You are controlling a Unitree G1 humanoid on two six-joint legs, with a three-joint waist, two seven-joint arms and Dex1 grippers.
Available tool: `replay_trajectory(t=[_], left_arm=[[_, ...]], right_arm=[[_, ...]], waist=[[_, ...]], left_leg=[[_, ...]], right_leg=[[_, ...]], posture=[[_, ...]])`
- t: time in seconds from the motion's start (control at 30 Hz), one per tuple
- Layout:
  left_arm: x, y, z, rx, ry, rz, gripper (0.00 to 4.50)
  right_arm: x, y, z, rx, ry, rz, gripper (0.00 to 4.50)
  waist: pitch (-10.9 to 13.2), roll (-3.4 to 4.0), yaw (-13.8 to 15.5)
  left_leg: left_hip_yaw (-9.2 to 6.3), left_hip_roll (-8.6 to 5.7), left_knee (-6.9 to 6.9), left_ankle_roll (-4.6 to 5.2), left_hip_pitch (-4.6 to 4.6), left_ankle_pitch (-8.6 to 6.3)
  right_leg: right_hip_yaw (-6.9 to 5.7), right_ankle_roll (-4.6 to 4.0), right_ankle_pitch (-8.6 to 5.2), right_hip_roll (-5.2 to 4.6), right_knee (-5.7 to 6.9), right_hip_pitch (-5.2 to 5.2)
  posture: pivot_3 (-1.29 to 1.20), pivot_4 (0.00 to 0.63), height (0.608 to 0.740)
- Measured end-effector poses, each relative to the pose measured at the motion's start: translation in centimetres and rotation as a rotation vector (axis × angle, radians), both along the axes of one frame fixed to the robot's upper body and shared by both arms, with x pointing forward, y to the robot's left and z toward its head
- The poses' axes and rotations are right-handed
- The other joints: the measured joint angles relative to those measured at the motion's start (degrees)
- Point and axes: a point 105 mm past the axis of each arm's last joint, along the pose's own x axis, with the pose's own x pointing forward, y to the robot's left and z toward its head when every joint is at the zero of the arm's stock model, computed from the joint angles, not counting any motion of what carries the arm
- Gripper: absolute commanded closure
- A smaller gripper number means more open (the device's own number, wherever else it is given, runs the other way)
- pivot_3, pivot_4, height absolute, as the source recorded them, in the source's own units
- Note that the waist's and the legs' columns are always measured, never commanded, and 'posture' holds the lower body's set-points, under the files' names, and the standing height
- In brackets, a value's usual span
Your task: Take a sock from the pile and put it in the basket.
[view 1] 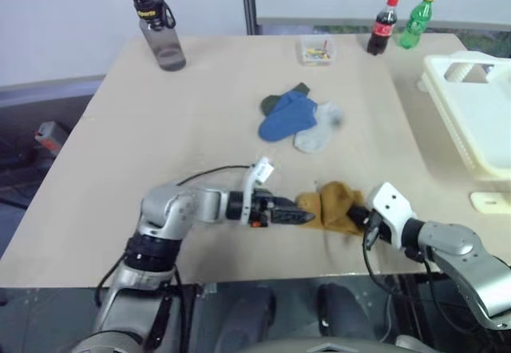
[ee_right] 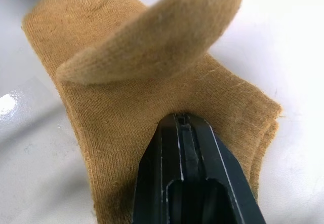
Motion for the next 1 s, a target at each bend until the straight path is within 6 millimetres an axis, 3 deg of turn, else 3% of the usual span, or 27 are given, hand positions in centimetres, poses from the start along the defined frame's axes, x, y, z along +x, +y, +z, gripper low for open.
replay_trajectory(t=[0.07, 0.17, 0.37, 0.57, 0.67, 0.83, 1.0], left_arm=[[0.1, -0.9, -0.2, -0.02, 0.031, 0.006, 0.56], [0.1, -1.6, -0.6, -0.055, 0.1, 0.02, 1.75], [0.9, 0.3, 0.0, -0.06, 0.111, 0.088, 4.45], [1.8, 4.0, 0.8, -0.015, 0.08, 0.178, 4.45], [1.6, 4.7, 1.1, -0.008, 0.07, 0.181, 4.45], [1.3, 4.1, 2.2, -0.079, 0.043, 0.148, 4.45], [1.0, 1.2, 2.8, -0.198, 0.068, 0.084, 4.45]], right_arm=[[0.0, 0.0, 0.0, -0.002, -0.001, 0.001, 4.5], [0.0, 0.4, 0.0, 0.0, -0.002, 0.01, 4.5], [0.7, 2.4, 0.2, 0.023, -0.013, 0.059, 4.5], [1.5, 5.1, 0.3, 0.037, -0.022, 0.141, 4.5], [1.7, 5.9, 0.4, 0.041, -0.022, 0.168, 4.5], [1.9, 6.5, 0.4, 0.044, -0.02, 0.192, 4.5], [2.0, 6.4, 0.3, 0.046, -0.019, 0.194, 4.5]], waist=[[0.0, -0.01, 0.1], [0.0, -0.03, -0.1], [0.0, -0.02, -1.2], [0.0, -0.03, -1.4], [0.0, -0.03, -1.2], [0.0, -0.03, -1.1], [0.0, -0.03, -1.1]], left_leg=[[0.0, 0.0, 0.0, 0.0, 0.01, 0.0], [0.0, 0.01, 0.01, -0.02, 0.01, 0.01], [0.0, 0.06, 0.0, -0.02, 0.02, 0.01], [-0.02, 0.06, -0.02, -0.11, -0.02, 0.04], [-0.02, 0.01, -0.02, -0.18, -0.05, 0.08], [-0.02, -0.03, -0.04, -0.25, -0.07, 0.11], [-0.02, -0.03, -0.04, -0.25, -0.06, 0.11]], right_leg=[[-0.01, 0.0, 0.0, 0.0, 0.0, 0.02], [-0.01, 0.0, 0.0, 0.02, 0.01, 0.0], [0.0, 0.0, 0.0, 0.06, 0.04, -0.01], [-0.01, -0.18, 0.1, 0.08, 0.04, -0.07], [0.0, -0.19, 0.11, 0.04, 0.02, -0.07], [-0.01, -0.2, 0.11, -0.01, 0.01, -0.09], [-0.01, -0.19, 0.11, 0.0, 0.0, -0.08]], posture=[[0.0, 0.15, 0.74], [0.0, 0.15, 0.74], [0.0, 0.15, 0.74], [0.0, 0.15, 0.74], [0.0, 0.15, 0.74], [0.0, 0.15, 0.74], [0.0, 0.15, 0.74]])
